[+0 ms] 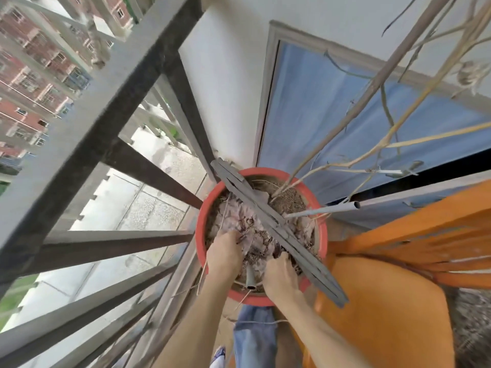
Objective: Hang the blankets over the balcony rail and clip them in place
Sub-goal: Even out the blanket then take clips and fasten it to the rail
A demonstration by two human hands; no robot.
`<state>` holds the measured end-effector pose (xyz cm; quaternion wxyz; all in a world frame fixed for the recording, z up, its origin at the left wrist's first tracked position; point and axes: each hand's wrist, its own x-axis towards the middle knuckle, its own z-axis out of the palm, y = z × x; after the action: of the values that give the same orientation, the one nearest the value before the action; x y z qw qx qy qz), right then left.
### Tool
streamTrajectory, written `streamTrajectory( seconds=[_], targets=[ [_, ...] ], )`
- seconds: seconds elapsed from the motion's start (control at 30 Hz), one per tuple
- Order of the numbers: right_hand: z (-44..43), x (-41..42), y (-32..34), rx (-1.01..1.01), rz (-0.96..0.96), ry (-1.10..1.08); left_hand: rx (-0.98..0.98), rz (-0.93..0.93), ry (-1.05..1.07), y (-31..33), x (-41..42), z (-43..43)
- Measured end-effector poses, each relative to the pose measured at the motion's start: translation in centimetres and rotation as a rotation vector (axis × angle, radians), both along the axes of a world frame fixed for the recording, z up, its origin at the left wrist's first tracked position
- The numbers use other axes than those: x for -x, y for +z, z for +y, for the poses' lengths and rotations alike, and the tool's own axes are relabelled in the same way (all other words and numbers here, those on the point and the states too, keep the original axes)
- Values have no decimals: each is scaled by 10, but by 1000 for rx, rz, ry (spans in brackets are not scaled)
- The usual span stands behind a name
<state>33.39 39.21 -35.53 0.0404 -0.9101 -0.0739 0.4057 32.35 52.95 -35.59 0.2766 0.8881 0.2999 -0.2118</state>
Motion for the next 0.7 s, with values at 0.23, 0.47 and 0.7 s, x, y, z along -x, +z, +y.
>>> streamTrajectory(
  seconds=[0.23,0.47,0.7],
  targets=[
    [3,-3,-7,2,-27,-29,-166,156,-147,-17,-6,-2],
    [-2,8,3,-55,-50,5,-88,134,-75,-4,-11,-8],
    [2,-2,7,-52,-60,48,6,69,-13,0,4,-5]
  ],
)
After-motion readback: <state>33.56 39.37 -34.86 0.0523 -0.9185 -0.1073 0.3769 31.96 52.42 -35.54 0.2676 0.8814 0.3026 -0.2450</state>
